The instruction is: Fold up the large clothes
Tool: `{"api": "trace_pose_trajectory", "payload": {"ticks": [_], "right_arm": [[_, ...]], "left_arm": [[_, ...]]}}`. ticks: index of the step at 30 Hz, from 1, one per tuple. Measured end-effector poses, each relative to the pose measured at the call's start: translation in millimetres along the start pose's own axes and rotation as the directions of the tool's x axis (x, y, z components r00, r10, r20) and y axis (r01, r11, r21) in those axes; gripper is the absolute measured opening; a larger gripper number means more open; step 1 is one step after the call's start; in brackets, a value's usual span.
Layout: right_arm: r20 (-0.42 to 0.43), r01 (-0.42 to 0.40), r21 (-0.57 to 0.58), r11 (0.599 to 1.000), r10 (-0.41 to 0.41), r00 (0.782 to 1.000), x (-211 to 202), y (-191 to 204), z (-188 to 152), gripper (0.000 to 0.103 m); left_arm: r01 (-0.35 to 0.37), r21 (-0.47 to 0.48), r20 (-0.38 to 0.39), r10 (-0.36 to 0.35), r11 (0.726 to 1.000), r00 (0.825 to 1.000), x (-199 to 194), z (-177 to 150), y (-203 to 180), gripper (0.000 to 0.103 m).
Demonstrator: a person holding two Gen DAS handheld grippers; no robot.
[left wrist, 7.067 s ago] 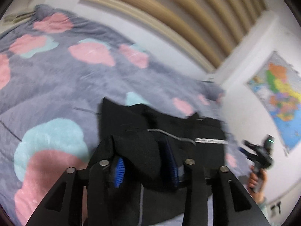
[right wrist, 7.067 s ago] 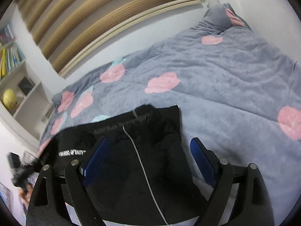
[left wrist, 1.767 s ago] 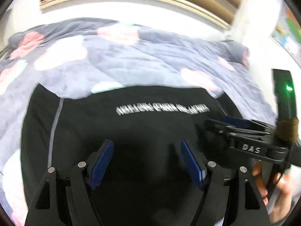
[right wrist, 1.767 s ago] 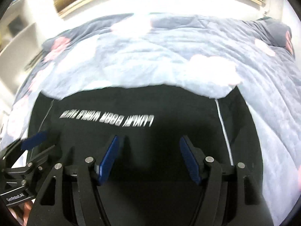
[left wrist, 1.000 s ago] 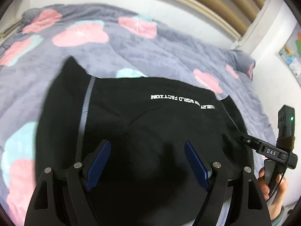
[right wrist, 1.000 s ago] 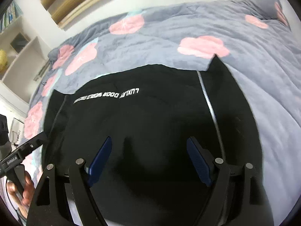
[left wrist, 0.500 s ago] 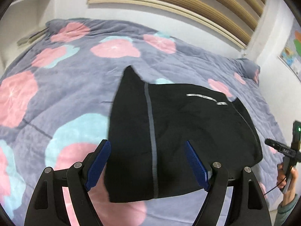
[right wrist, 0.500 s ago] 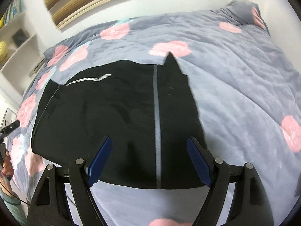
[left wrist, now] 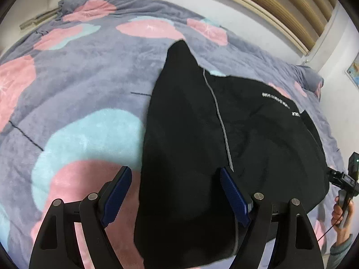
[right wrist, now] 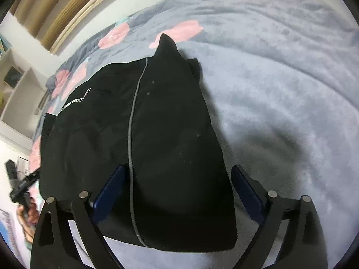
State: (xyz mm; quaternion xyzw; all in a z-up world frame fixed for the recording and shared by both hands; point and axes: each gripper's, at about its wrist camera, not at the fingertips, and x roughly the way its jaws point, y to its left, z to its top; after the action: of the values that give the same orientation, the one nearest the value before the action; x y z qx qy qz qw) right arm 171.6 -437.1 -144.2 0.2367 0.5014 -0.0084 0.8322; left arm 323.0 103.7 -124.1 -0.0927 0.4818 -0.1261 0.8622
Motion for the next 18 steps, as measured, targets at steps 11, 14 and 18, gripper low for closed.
{"api": "trace_pose_trajectory", "payload": {"ticks": [11,14,18], "right_arm": [[-0.065,-0.216,0.095,0.972,0.223,0.973,35.2,-22.3,5.7,0.103],[-0.081,-0.260,0.101,0.960,0.268,0.960,48.2,-21.0,11.4,0.103],[-0.099,-0.298,0.108,0.949,0.308,0.946,59.1,-19.9,18.8,0.103]], "left_arm": [[0.161,-0.130,-0.082,-0.172,0.978,0.982,42.9,5.7,23.5,0.088],[0.233,-0.201,-0.112,-0.259,0.951,0.959,55.7,6.4,36.2,0.092],[0.308,-0.256,-0.133,-0.349,0.916,0.928,66.1,6.2,46.3,0.093]]}}
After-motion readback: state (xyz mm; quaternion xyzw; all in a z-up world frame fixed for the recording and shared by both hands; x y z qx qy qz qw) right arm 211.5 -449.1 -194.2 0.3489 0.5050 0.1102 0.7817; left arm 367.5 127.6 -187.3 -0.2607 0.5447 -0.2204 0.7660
